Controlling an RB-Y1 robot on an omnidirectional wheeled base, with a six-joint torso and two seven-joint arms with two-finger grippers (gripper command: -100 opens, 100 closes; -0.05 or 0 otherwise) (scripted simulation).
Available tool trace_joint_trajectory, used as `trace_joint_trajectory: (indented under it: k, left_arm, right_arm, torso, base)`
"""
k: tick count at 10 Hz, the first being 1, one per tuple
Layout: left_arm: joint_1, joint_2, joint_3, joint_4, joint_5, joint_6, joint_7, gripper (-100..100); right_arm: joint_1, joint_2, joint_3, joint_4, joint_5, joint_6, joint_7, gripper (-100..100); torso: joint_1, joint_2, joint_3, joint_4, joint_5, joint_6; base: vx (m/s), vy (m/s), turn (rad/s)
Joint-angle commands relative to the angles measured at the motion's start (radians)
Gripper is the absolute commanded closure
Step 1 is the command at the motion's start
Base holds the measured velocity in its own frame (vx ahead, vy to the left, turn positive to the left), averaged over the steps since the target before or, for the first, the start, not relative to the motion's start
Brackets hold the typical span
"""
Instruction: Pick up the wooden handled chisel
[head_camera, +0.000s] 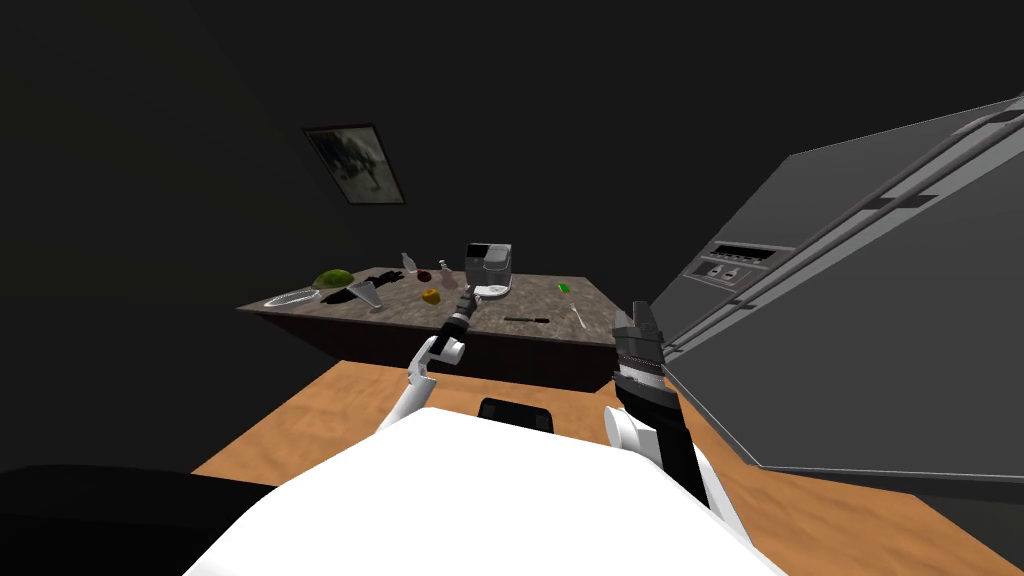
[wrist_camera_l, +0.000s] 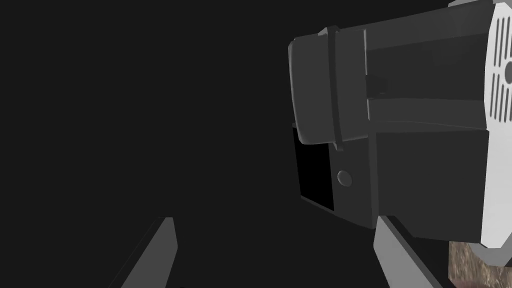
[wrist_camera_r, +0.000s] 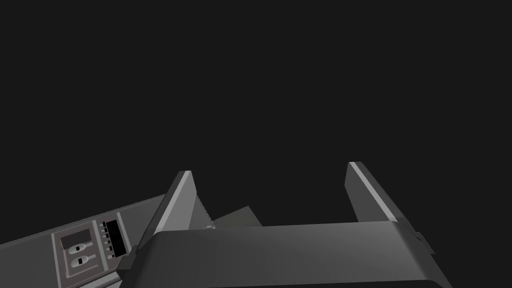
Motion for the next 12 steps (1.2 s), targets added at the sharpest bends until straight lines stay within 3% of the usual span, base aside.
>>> trace_joint_trajectory:
  k: [1, 6, 8, 9, 12]
  left_arm:
    - [-0.025, 0.009, 0.004, 0.023, 0.008, 0.049, 0.004, -100]
    - [-0.168, 0.031, 0.018, 0.163, 0.047, 0.2, 0.014, -100]
    - [-0.181, 0.031, 0.018, 0.178, 0.047, 0.237, 0.014, -100]
    - [-0.226, 0.036, 0.023, 0.225, 0.06, 0.274, 0.018, -100]
    - [-0.292, 0.041, 0.027, 0.29, 0.073, 0.363, 0.021, -100]
  right_arm:
    - [0.0, 0.0, 0.0, 0.0, 0.0, 0.0, 0.0, 0]
    - [0.0, 0.0, 0.0, 0.0, 0.0, 0.0, 0.0, 0]
    - [0.0, 0.0, 0.0, 0.0, 0.0, 0.0, 0.0, 0]
    - [0.0, 0.0, 0.0, 0.0, 0.0, 0.0, 0.0, 0]
    - [0.0, 0.0, 0.0, 0.0, 0.0, 0.0, 0.0, 0]
  torso:
    - [0.0, 0.0, 0.0, 0.0, 0.0, 0.0]
    - [0.0, 0.0, 0.0, 0.0, 0.0, 0.0]
    - [0.0, 0.0, 0.0, 0.0, 0.0, 0.0]
    - [0.0, 0.0, 0.0, 0.0, 0.0, 0.0]
    - [-0.001, 0.0, 0.0, 0.0, 0.0, 0.0]
  base:
    - [0.002, -0.015, 0.026]
    - [0.002, -0.021, 0.046]
    - [0.002, -0.015, 0.01]
    - [0.003, -0.014, 0.046]
    - [0.001, -0.028, 0.043]
